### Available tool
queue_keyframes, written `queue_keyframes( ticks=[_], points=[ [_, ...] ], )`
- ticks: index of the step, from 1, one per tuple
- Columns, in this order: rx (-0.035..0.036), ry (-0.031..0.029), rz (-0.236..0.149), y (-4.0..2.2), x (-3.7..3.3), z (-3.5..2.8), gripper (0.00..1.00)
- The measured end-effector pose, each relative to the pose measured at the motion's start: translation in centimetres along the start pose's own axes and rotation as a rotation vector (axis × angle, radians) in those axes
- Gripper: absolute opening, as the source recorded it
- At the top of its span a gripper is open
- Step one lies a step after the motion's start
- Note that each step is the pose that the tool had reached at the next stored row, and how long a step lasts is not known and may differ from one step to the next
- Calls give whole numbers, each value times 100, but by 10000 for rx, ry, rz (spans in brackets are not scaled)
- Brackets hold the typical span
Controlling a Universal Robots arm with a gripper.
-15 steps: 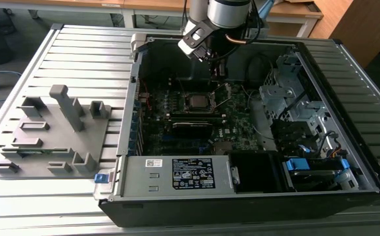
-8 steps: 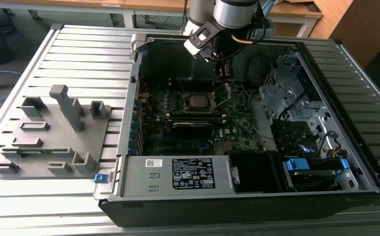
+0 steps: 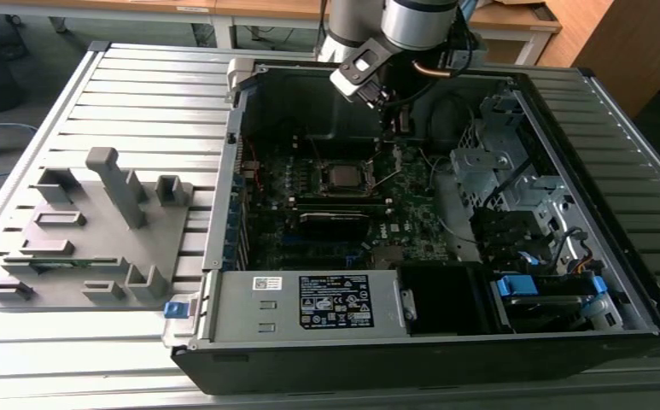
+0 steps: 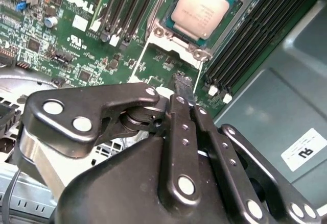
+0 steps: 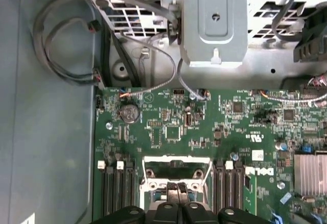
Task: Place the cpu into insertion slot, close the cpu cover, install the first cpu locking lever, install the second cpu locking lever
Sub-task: 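Close the cpu cover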
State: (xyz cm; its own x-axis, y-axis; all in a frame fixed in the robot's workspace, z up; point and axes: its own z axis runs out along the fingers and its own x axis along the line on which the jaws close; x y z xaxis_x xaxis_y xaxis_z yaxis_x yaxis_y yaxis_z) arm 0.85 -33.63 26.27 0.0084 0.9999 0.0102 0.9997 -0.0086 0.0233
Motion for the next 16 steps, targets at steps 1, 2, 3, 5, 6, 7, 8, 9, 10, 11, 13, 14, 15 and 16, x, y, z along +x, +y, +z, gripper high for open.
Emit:
queue_keyframes(
  ticks=[1,2,3,5,6,7,8,9,10,11,13,14,15,16],
  points=[
    [-1,2,1,16,0,1,11],
    [-1,2,1,31,0,2,11],
    [-1,2,0,47,1,2,11],
    [-1,2,0,79,1,3,11],
    [-1,2,0,96,1,3,11],
    [-1,2,1,113,1,4,11],
    [0,2,1,129,1,5,11],
    [-1,2,0,145,1,5,11],
    [0,1,0,161,1,5,11],
    [0,2,0,178,2,6,11],
    [0,2,1,209,2,7,11],
    [-1,2,1,227,2,7,11],
    [0,2,1,243,2,8,11],
    [-1,1,0,260,2,8,11]
  ],
)
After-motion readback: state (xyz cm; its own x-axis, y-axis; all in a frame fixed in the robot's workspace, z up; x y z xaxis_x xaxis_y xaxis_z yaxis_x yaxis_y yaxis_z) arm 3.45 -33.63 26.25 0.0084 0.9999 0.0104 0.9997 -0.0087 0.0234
